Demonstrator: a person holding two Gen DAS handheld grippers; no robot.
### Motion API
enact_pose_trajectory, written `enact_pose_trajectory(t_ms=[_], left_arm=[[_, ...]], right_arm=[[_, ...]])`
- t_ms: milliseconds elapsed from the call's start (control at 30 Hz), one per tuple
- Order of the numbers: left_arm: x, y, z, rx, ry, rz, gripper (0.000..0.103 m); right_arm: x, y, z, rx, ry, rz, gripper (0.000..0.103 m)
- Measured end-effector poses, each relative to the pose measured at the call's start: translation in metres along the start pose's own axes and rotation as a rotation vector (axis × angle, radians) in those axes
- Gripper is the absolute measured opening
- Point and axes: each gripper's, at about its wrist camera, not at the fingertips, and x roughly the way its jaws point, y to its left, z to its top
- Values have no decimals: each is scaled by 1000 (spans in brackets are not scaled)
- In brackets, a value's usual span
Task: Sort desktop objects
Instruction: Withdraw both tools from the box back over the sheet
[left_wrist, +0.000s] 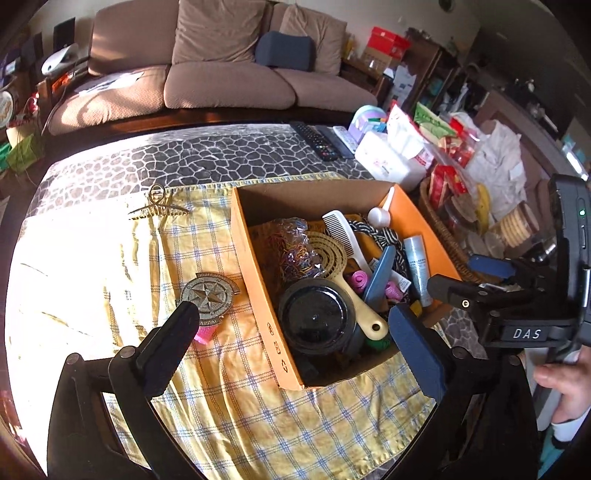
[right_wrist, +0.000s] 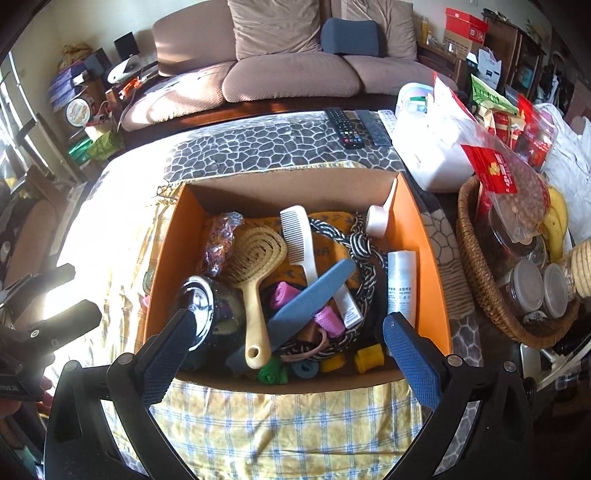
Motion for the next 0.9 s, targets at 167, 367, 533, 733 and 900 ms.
enact_pose_trajectory(t_ms=[167,367,533,733,900], left_arm=[[-18,18,-5,-4,-10,19,103],[-39,60,-9,-42,-26,66,103],[-46,97,-17,-75,-20,96,103],[-37,128,-33,-91,14,109,103],[-19,142,-47,-84,50,112,103]], right_arm=[[-6,21,1,-12,0,0,102],[-8,49,7,-21,-13,20,102],[-5,75,15,-31,-23,42,102],[3,109,24,-50,-24,76,102],[14,133,32,-76,-20,93,102]])
